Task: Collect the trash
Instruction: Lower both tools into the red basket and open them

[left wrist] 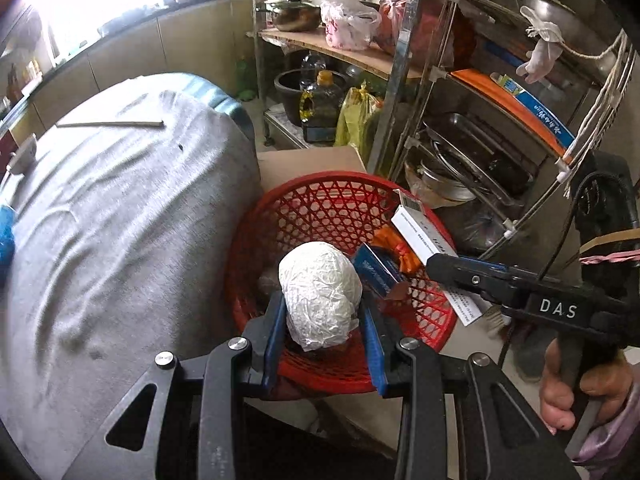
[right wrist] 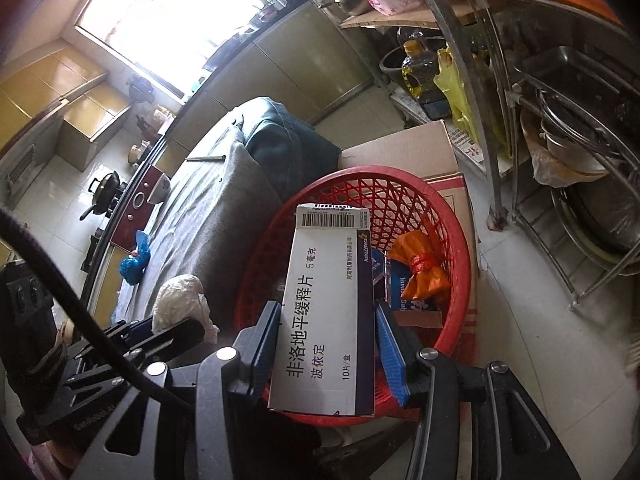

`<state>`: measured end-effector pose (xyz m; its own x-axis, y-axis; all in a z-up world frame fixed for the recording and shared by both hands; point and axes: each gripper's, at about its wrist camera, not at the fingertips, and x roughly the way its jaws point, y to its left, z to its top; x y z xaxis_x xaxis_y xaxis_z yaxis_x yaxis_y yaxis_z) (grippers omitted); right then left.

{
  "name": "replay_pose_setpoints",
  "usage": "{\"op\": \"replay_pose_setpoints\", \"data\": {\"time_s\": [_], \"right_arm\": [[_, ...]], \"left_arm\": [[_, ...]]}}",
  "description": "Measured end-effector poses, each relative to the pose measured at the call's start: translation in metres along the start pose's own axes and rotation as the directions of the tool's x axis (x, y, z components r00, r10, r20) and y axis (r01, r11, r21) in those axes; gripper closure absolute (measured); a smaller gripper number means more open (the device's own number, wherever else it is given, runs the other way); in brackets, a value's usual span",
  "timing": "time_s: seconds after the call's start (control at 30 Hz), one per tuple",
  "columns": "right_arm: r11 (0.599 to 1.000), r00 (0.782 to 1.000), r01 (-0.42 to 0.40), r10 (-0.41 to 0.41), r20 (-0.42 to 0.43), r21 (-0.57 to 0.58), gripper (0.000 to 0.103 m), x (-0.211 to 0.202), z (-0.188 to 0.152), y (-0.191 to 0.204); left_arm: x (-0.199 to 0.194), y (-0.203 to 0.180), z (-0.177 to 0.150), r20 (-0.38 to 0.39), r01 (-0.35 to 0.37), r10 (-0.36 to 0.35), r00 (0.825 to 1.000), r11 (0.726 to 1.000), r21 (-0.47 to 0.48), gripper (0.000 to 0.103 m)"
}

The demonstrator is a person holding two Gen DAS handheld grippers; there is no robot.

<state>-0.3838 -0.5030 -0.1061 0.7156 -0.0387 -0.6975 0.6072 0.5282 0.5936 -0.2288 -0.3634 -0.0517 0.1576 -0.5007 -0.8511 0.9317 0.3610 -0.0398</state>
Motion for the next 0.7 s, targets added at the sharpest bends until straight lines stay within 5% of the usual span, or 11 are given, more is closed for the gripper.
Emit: {"op": "replay_pose_setpoints", "data": {"time_s": [0.43,0.7], "right_arm": [[1.000,1.000,-0.020,0.020,0.012,0.014,0.052,-0.0050,0.0035,0.0002],[1.000,1.000,-0.025,0.025,0.013,0.015,0.052,-0.0047,0.0038,0.0014]], "left_arm": [[-0.0038,-0.0049,0.0015,0.023,-0.043,0.042,0.999,0.999,0.027,0.065],[-0.0062,-0.0060,0.0005,0.032,-0.037,0.036,0.999,0.998,0.041,0.052]]}}
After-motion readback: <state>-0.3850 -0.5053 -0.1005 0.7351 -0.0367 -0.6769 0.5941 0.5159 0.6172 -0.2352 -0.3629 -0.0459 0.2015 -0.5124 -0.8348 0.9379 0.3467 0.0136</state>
